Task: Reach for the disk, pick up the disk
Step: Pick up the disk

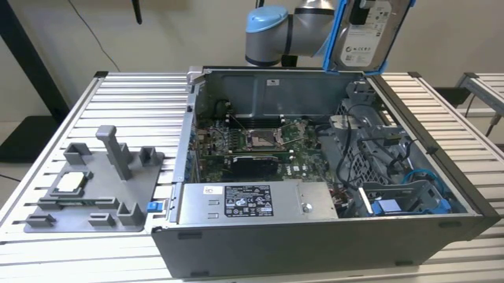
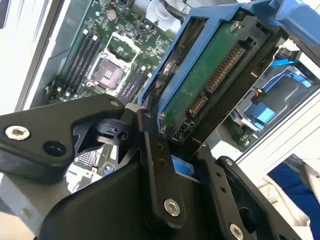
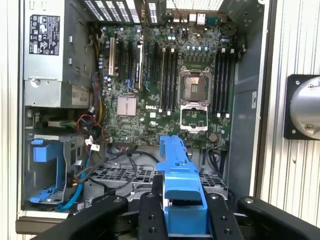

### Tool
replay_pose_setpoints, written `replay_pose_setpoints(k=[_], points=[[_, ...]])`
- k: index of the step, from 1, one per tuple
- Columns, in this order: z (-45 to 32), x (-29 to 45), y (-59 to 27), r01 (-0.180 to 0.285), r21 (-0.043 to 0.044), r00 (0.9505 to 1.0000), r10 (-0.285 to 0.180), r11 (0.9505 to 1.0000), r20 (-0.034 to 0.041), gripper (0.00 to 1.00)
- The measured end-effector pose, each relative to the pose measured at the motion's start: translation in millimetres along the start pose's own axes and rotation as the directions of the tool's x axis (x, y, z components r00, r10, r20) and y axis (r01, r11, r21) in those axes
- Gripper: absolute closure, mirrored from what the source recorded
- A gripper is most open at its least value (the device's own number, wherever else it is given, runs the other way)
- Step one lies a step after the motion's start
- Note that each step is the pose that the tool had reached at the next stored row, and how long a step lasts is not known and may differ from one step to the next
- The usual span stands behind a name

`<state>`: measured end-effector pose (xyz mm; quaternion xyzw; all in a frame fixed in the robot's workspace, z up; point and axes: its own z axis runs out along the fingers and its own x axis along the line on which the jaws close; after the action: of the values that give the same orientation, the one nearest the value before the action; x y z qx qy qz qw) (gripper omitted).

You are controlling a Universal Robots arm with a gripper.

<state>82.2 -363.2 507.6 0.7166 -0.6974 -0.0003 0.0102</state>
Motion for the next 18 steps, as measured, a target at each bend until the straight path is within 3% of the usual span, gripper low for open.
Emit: replay_pose_setpoints(k=[11,18], points=[[0.1,2.7,-3.3,0.0,0.0001,1.0,0.0,1.0,0.002,1.0],[0.4,16.3,-4.1,0.0,0.0002,1.0,0.0,1.0,0.0037,1.0]])
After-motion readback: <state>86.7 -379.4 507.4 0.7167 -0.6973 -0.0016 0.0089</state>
